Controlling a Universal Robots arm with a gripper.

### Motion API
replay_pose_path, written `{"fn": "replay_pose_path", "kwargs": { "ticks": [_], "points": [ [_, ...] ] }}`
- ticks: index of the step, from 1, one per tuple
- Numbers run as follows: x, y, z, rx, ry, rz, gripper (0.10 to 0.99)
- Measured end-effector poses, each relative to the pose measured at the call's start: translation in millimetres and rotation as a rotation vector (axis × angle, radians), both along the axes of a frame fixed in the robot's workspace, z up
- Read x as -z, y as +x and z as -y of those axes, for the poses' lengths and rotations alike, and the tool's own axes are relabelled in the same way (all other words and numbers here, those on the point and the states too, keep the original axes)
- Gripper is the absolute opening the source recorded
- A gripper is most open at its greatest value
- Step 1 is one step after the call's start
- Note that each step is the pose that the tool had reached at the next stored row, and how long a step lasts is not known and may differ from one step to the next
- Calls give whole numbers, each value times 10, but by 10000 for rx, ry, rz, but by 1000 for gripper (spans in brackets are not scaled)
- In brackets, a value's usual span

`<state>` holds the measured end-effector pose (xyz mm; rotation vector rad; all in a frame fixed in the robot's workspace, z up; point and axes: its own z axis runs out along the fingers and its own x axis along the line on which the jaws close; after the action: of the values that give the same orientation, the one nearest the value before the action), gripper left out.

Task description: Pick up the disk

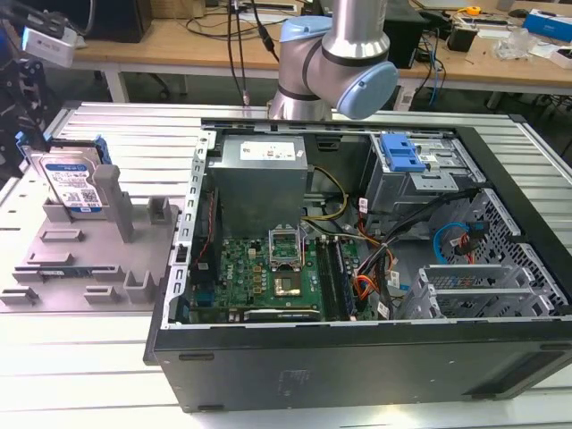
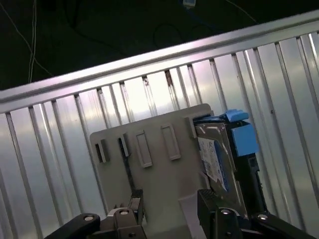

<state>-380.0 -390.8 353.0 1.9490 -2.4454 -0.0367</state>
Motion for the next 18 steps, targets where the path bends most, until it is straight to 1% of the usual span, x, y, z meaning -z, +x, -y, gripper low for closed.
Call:
{"fn": "replay_pose_path", "kwargs": {
  "ticks": [1,3,5,7,8,9,10,11,16,17,18],
  "points": [
    [7,0,0,-317,-9,12,557],
    [16,0,0,-743,-21,33,557],
    [29,0,0,-1394,-40,66,557],
    [37,0,0,-1777,-52,93,557],
    [42,0,0,-2043,-57,131,557],
    [46,0,0,-2230,-63,205,557],
    [47,4,0,-2376,-73,302,557],
    [49,14,-1,-2463,-80,386,557],
    [47,27,-1,-2493,-79,388,557],
    [48,28,-12,-2495,-77,390,557],
    [49,28,-39,-2496,-78,391,557]
  ]
}}
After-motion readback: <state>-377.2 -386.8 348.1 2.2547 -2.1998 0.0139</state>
